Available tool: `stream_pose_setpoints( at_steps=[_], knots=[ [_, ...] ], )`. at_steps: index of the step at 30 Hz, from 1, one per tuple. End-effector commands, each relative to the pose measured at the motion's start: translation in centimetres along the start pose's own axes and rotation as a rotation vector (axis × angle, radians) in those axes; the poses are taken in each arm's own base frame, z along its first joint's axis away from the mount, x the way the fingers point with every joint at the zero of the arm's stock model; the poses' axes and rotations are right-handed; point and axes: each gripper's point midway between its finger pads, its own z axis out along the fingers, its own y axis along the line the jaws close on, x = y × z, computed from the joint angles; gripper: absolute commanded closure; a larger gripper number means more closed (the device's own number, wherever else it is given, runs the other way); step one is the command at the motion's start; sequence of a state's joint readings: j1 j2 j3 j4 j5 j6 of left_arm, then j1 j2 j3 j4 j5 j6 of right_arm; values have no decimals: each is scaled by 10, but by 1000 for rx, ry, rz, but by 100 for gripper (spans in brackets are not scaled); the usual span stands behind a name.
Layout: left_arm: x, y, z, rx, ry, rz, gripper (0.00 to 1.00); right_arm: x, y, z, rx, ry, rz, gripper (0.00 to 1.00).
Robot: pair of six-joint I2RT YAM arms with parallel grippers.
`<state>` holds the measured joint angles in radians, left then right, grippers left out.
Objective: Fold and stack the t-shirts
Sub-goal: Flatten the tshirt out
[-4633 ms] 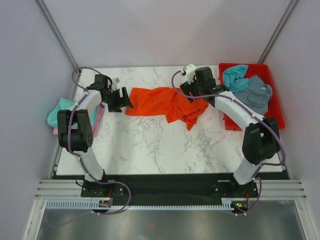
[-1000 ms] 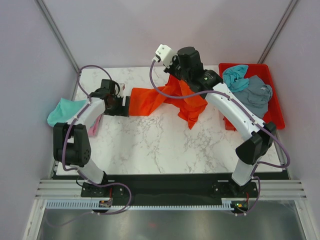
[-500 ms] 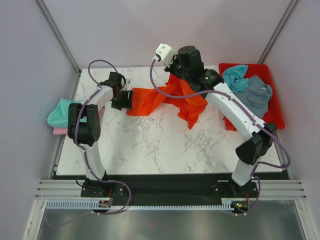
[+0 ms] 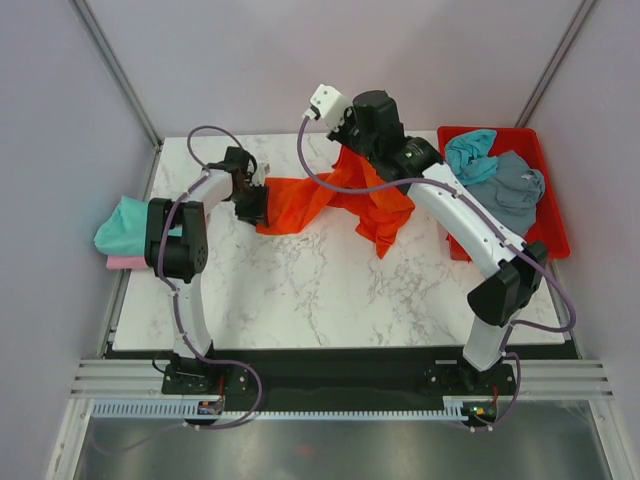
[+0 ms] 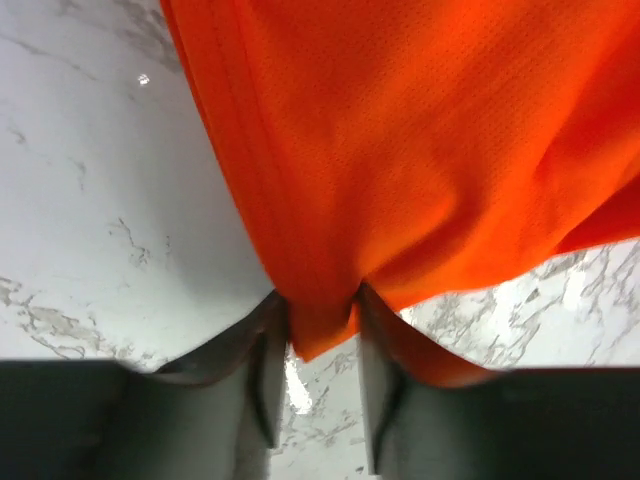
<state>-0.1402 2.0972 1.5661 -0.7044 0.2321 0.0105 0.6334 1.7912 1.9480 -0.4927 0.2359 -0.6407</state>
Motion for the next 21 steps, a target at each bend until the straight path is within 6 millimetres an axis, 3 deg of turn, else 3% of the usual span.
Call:
stream_pose_setpoints(
  at_steps=[1,3,8,9,10,11,12,13,14,15,16,17,19,21],
  knots=[
    [-3,-22,-7,105,1,25,65,-15,-27,-1,99,-36,35,100],
    [-1,-25,-16,108,-9,16,98,-14,-32,0,116,-34,44,100],
    [-8,-33,-63,87,-103,34,98,-15,-50,-9,171,-39,68,100],
    [-14,-36,-89,73,-166,52,98,-15,-54,-13,183,-41,79,100],
    [-16,-38,-102,65,-198,74,98,-16,-60,-18,196,-46,90,100],
    [-17,-40,-115,58,-227,93,98,-22,-68,-33,213,-69,108,100],
    [-22,-43,-146,38,-304,122,98,-22,-72,-41,223,-73,116,100],
    [-22,-45,-160,27,-331,138,98,-23,-76,-48,229,-82,124,100],
    [-24,-47,-176,19,-369,171,98,-31,-88,-70,253,-118,145,100],
    [-21,-54,-201,26,-415,202,98,-30,-87,-78,251,-124,165,100],
    [-18,-58,-215,27,-446,240,98,-31,-89,-88,252,-140,180,100],
    [-16,-61,-226,29,-470,256,98,-38,-100,-113,273,-180,204,100],
    [-6,-72,-256,43,-531,303,98,-39,-100,-132,265,-214,249,100],
    [2,-80,-276,57,-572,322,98,-46,-110,-171,285,-281,299,100]
  ],
)
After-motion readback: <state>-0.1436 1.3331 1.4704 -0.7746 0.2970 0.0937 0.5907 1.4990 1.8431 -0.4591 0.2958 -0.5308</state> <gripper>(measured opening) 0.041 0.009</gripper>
